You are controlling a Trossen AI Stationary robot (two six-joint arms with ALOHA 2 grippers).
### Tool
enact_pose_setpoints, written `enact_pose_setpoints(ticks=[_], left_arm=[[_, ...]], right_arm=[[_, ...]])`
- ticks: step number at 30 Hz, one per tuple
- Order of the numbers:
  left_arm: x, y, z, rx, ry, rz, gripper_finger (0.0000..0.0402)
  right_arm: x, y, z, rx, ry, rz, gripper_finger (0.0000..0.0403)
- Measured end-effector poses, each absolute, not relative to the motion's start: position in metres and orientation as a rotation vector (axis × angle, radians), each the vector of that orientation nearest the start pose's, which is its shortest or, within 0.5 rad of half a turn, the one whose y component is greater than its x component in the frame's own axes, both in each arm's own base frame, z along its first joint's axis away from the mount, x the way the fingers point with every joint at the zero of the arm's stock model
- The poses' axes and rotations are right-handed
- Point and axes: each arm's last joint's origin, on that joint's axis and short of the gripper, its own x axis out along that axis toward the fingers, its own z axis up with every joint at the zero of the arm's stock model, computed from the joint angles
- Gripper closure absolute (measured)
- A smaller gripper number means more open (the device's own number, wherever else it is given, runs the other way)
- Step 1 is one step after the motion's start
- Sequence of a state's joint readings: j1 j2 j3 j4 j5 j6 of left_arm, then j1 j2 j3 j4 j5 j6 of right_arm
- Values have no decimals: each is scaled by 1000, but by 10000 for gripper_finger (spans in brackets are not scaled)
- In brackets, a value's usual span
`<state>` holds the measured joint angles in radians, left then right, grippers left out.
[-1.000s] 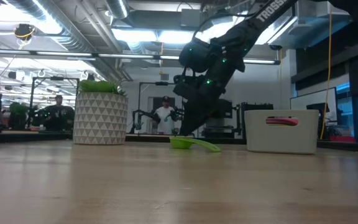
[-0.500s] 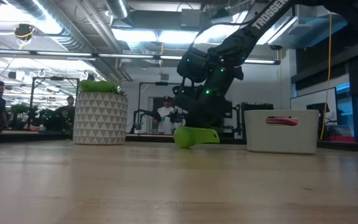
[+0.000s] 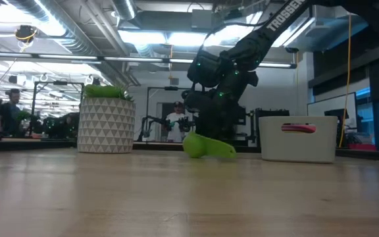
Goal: Nest measuring cups in basket
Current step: Stack the green measuring cup on top of the red measuring cup in the gray bin
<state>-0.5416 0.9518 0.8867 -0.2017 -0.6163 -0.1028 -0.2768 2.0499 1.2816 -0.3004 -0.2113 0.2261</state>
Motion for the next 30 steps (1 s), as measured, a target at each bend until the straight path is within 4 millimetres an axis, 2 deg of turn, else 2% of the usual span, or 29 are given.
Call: enact_pose_setpoints(ticks=[9,30], left_arm=[[183,-91,338,44,219,86,275],[183,-91,338,44,219,86,275]], right_arm=[[392,-105,127,469,1029,-179,299],[392,-105,127,472,1028,-179,305]])
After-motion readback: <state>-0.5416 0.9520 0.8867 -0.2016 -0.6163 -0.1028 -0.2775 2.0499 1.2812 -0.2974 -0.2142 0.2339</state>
